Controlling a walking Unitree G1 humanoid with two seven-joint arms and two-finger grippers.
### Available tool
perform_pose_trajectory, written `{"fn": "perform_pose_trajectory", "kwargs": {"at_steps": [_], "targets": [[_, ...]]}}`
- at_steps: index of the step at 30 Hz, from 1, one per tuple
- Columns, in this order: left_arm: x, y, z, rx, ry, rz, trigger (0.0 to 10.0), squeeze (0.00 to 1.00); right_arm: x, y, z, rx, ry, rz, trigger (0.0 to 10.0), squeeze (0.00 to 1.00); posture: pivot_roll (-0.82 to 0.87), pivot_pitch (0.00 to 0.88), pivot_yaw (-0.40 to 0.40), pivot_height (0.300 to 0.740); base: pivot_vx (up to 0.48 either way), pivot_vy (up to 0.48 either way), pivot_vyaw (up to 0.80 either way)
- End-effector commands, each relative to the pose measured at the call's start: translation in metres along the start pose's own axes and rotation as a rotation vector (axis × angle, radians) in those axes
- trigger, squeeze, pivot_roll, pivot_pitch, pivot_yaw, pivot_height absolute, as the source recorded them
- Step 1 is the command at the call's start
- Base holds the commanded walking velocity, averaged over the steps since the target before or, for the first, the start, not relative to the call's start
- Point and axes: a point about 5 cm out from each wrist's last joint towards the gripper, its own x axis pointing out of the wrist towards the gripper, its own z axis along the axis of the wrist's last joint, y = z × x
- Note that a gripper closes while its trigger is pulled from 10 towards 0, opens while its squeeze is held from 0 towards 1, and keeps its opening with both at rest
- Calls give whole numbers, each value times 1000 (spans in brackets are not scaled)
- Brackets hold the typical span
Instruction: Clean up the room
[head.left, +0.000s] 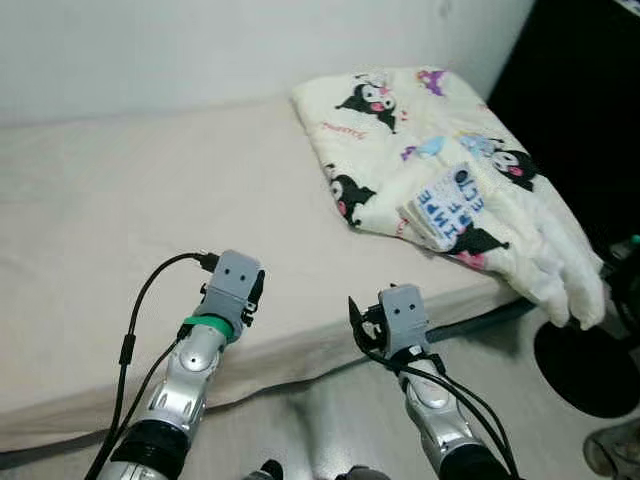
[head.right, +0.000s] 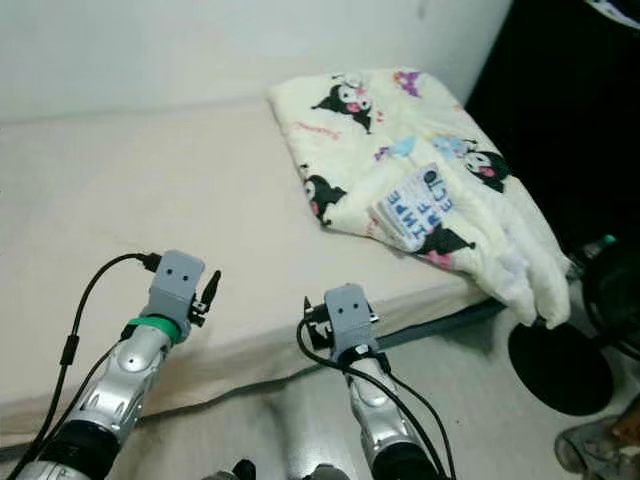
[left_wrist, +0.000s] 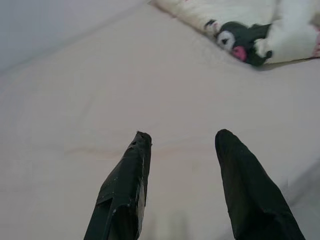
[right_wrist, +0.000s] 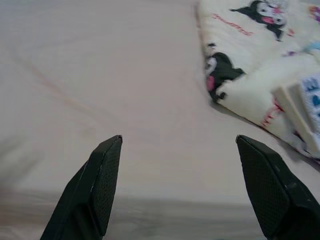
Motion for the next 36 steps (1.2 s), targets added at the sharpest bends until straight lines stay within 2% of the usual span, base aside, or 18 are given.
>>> {"fn": "perform_pose_trajectory", "kwargs": {"at_steps": [1, 23, 36], "targets": [[-1, -3, -1, 5, 6, -18, 10000, 0, -4, 1, -7, 9, 29, -2, 10000, 0, -100, 58, 25, 740, 0, 0, 781], [-3, -6, 1, 28, -20, -49, 10000, 0, -4, 0, -7, 14, 27, -12, 10000, 0, -101, 59, 29, 740, 0, 0, 728], [-5, -11, 4, 50, -53, -85, 10000, 0, -7, 0, -9, 28, 27, -30, 10000, 0, -102, 66, 34, 740, 0, -471, 0]]}}
